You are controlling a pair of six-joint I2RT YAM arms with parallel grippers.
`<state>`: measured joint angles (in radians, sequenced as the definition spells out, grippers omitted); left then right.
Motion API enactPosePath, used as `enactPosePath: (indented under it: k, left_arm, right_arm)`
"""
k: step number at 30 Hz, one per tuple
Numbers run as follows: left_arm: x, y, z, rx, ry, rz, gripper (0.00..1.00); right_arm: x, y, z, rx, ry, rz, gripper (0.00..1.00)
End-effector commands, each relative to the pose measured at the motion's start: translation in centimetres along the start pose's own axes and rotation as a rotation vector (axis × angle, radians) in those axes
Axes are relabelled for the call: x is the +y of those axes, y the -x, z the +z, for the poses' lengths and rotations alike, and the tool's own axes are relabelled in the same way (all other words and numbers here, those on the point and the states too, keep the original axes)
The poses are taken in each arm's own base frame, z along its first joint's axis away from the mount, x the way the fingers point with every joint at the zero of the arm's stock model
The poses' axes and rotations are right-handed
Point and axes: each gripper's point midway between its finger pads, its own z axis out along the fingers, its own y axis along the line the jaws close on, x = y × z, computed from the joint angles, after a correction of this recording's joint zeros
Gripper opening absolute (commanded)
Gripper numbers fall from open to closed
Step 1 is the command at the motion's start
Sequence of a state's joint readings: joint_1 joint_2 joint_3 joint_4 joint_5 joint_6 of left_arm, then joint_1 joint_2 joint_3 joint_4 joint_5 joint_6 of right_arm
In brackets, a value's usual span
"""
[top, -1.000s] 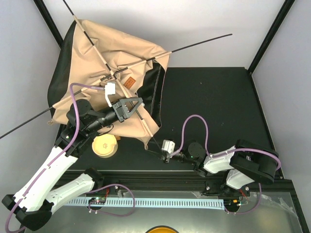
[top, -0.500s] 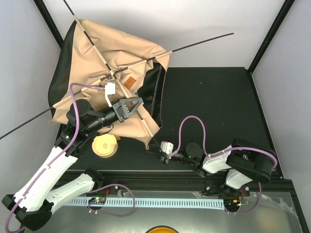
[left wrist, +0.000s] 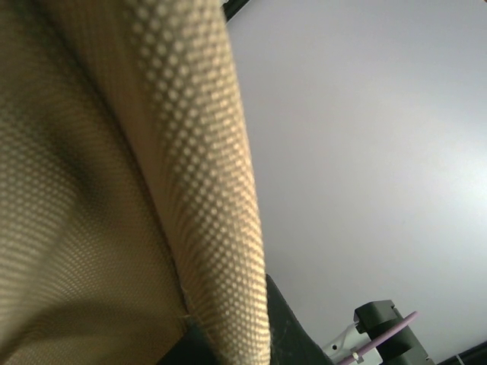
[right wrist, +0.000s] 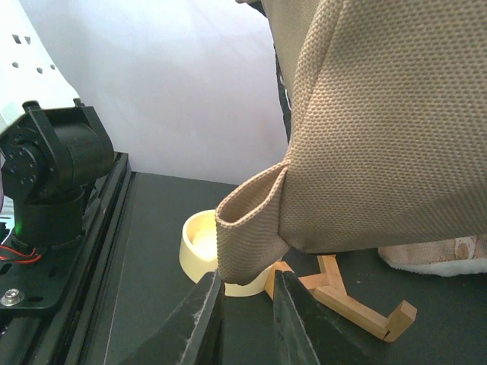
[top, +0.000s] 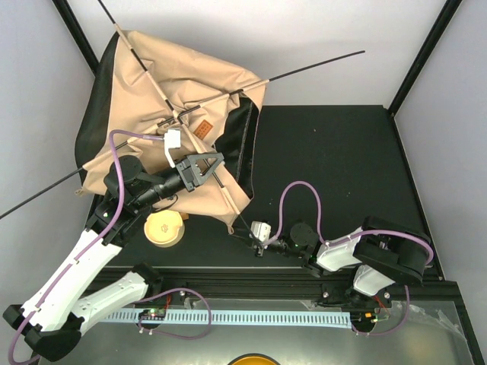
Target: Set up the pet tent
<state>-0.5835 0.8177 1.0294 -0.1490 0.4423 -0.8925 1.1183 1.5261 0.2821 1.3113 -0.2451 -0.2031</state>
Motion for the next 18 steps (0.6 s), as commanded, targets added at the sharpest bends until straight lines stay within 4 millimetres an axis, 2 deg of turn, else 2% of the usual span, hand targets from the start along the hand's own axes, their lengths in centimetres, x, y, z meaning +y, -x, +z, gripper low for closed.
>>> enactPosePath:
  k: [1, 6, 9, 13, 18]
  left_arm:
    - [-3.5, 2.09, -1.06, -0.069, -0.097, 0.087, 0.02]
    - [-3.31, 1.99, -1.03, -0.068, -0.092, 0.085, 0.01]
    - [-3.26, 2.0, -1.05, -0.07, -0.091, 0.085, 0.02]
    - [-3.25, 1.99, -1.07, -0.07, -0.089, 0.086, 0.02]
    - [-3.04, 1.87, -1.07, -0.069, -0.084, 0.083, 0.02]
  right_arm:
    - [-0.48, 2.34, 0.21, -0.078, -0.021, -0.032, 0.22]
    - [-0.38, 2.39, 0.21, -0.08, -0.015, -0.029, 0.35]
    - [-0.44, 2.48, 0.23, -0.083, -0.018, -0.028, 0.35]
    - [-0.56, 2.66, 0.28, -0.086, -0.023, -0.027, 0.27]
    - [-0.62, 2.97, 0.35, -0.095, -0.022, -0.014, 0.36]
